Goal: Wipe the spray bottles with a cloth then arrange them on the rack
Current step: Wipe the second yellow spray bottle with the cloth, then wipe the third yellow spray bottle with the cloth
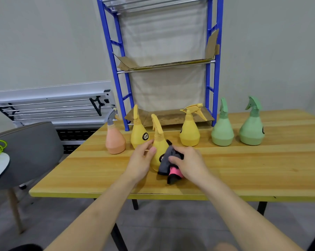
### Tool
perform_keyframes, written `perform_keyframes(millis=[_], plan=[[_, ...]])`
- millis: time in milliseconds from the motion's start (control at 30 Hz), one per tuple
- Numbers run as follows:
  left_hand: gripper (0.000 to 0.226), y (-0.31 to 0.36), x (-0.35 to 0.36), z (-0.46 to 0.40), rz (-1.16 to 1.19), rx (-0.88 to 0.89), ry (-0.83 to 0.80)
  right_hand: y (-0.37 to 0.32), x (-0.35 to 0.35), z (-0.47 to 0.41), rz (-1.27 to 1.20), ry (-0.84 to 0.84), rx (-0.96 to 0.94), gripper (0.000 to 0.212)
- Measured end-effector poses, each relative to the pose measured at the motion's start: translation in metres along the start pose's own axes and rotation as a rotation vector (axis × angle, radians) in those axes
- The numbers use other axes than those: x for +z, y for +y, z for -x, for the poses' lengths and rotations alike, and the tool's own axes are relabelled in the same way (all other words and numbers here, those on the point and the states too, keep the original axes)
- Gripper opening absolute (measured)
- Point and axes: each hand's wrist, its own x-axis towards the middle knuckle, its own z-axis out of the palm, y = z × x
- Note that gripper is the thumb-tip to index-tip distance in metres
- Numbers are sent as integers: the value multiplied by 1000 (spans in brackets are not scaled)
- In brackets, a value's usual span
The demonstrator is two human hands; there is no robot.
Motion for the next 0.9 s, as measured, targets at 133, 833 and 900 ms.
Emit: perform_keyframes(millis=[133,833,900], plan=[[42,3,7,1,116,-48,-6,13,4,4,80,-1,30,15],[68,13,53,-72,-347,-88,101,63,-44,0,366,74,-50,13],[67,13,56,-80,-357,-87,93,65,-56,0,413,65,-34,14]])
